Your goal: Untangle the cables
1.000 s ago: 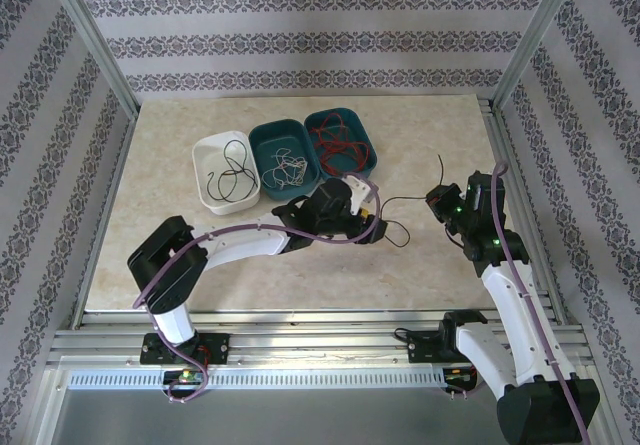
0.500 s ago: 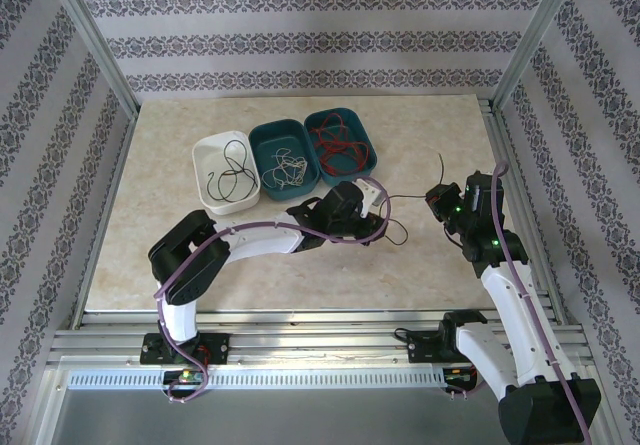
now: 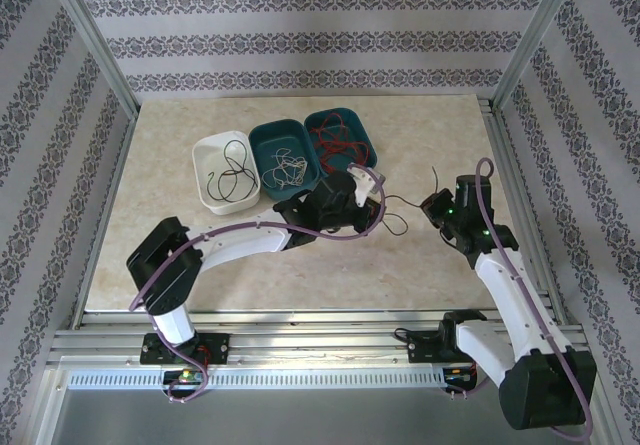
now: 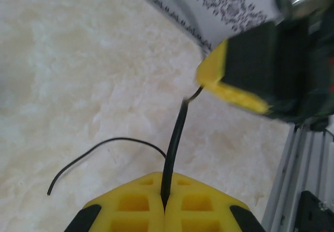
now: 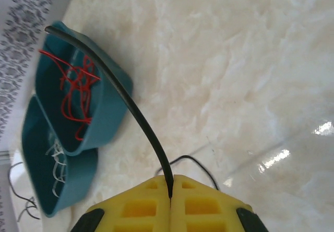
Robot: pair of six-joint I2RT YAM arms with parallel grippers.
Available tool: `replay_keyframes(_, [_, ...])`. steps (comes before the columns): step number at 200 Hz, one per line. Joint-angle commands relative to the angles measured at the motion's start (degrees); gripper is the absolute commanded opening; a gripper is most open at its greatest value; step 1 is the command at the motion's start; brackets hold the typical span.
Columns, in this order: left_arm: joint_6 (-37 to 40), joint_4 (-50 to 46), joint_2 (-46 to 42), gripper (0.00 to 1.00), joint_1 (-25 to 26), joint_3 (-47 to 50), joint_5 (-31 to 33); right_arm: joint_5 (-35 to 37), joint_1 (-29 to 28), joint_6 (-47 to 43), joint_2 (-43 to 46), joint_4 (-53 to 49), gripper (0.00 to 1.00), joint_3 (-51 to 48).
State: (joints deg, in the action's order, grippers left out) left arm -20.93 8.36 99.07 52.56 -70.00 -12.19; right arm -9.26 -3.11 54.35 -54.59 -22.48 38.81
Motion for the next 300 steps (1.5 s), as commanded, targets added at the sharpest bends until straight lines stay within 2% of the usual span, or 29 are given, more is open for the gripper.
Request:
replay_keyframes(1, [2.6,0.3,-2.1,0.00,0.4,-0.6,1.2,-0.6,-1.2,-2.4,-2.3,-0.3,0.08,-1.3])
replay_keyframes(35, [2.4,2.7,-3.2,0.00,0.4,-0.9,0.1,-0.3,-4.3,-2.1,-5.3,1.1,0.18,-1.9])
replay_keyframes(63, [3.4,2.2,-4.6,0.00,0.1,-1.5,1.7,0.4,-6.5,-2.4,-7.1,1.5,0.37,-1.5])
replay_keyframes(77, [4.2,1.3,-5.7,0.00,0.0,-1.8,2.7,1.0,-7.0,-3.1,-7.9,1.0,0.42,-0.9])
replay_keyframes(198, [9.3,-8.1,-20.6,0.00,-4.9,0.9,14.6,4.5,-5.3,-7.9,-9.4,-1.2,0.59,3.0])
replay_keyframes(258, [12.9,-13.7,-28.5,0.00,-11.2,1.3,22.5,4.8,-2.8,-10.6,-9.1,-1.8,0.66,3.1])
replay_keyframes(300, [11.4,-14.7,-32.3,0.00,-21.9,4.1,21.6,5.2,-2.6,-12.0,-6.7,-2.1,0.82,2.6])
